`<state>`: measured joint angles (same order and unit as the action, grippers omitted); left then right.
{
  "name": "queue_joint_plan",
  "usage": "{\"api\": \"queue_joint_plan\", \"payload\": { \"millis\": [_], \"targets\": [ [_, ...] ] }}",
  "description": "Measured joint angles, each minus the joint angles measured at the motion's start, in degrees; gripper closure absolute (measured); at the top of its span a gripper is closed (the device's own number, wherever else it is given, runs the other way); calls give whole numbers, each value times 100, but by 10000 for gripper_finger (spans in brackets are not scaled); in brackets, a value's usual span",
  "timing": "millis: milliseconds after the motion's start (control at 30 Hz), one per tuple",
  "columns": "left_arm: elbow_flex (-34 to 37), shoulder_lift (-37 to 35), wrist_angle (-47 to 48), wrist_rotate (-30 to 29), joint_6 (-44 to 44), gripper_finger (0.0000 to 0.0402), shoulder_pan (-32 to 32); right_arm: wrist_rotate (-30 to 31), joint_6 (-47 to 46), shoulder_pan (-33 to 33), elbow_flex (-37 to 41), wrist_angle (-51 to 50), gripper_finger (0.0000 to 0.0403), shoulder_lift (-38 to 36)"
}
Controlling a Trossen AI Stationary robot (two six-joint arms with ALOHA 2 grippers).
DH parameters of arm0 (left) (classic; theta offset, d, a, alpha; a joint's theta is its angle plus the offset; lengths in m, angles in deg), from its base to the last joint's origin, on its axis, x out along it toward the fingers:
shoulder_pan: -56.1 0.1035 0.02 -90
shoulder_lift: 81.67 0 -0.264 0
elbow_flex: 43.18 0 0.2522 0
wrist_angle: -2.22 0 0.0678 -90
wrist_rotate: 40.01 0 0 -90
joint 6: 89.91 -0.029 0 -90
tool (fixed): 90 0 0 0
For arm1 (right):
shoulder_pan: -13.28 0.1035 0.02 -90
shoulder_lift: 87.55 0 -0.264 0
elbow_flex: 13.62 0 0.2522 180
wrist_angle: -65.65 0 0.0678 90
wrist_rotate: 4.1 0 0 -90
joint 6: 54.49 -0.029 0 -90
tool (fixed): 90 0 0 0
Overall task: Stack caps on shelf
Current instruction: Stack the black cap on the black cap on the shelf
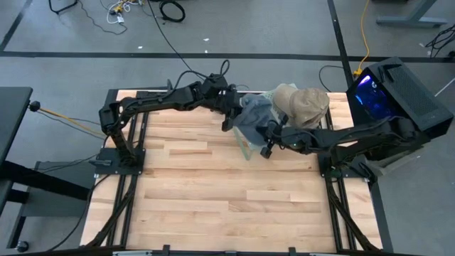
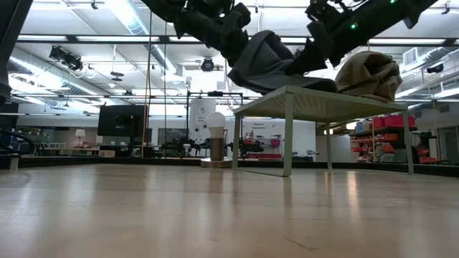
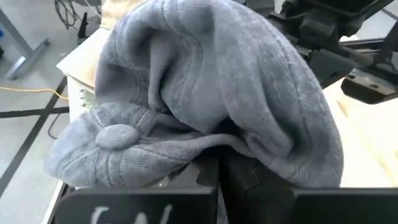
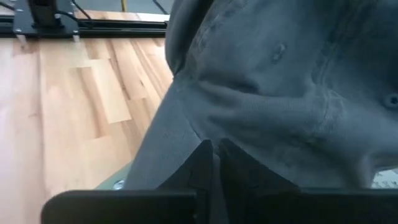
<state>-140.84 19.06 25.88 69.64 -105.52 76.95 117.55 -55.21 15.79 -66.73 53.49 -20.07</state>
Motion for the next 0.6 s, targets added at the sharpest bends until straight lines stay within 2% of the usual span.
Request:
{"api": "queue_joint_plan", "payload": {
  "millis": [233, 367, 600],
  "targets": [
    [0, 44, 39, -52, 151, 398, -76, -19, 50, 182, 2, -173, 374, -196],
    [0, 42, 40, -451, 296, 393, -132, -8, 272, 287, 2, -169, 374, -205],
    [0, 42, 75, -565, 299, 397, -209, 221, 770, 550, 0, 656, 374, -212]
  ]
}}
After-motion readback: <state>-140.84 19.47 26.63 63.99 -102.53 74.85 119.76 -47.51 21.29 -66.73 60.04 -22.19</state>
